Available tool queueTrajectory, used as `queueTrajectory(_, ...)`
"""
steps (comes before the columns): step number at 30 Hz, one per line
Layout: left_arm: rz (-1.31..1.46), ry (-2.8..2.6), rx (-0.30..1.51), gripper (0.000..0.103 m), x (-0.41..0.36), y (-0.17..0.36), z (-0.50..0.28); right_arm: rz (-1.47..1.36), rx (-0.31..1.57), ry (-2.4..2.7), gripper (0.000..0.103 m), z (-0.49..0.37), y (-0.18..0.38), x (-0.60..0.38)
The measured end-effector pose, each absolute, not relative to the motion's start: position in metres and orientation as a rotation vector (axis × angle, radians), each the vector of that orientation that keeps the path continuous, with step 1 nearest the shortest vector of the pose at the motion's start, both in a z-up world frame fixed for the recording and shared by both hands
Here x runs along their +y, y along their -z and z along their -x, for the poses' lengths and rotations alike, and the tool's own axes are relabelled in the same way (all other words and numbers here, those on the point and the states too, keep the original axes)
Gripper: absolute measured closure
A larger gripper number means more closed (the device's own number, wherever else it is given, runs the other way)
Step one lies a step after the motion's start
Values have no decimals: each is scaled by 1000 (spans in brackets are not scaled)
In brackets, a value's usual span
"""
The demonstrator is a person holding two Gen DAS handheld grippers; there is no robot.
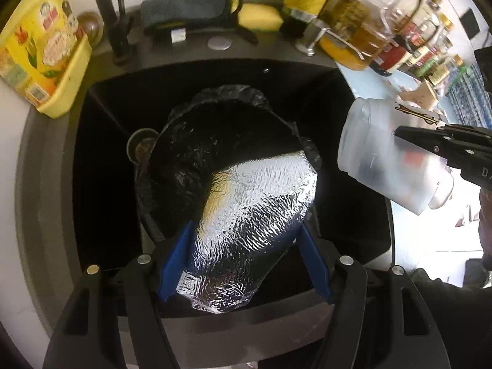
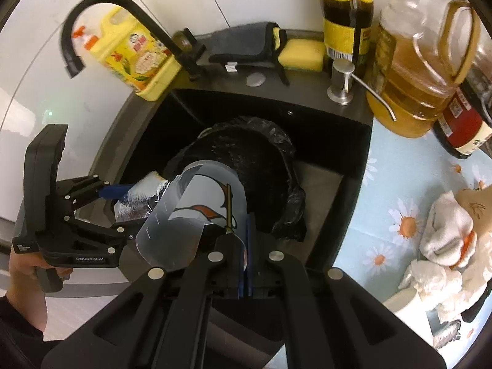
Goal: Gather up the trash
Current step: 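Carry the foil pouch and plastic cup over the black trash bag in the sink, then open both tools to drop the pouch and cup into the trash bag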
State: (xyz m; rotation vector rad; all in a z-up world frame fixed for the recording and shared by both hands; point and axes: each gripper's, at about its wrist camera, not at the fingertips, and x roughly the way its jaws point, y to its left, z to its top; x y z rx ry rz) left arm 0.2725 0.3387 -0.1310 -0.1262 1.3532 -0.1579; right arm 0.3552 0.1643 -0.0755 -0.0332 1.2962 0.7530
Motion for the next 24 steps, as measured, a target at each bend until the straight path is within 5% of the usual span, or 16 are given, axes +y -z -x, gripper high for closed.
queueTrajectory(18, 260, 110, 1427, 33, 370, 169, -296, 109, 1343, -788, 100, -399, 105, 206)
queueTrajectory(20, 269, 96, 1446, 27, 372, 173, -296, 112, 1353, -794, 73, -401, 107, 210)
queueTrajectory(21, 269, 85, 1452, 23, 373, 176, -297, 115, 1357, -790, 44, -402, 107, 211)
queueTrajectory(24, 293, 56, 1463, 19, 379, 182, -295, 102, 1345, -795, 42, -401, 106, 212)
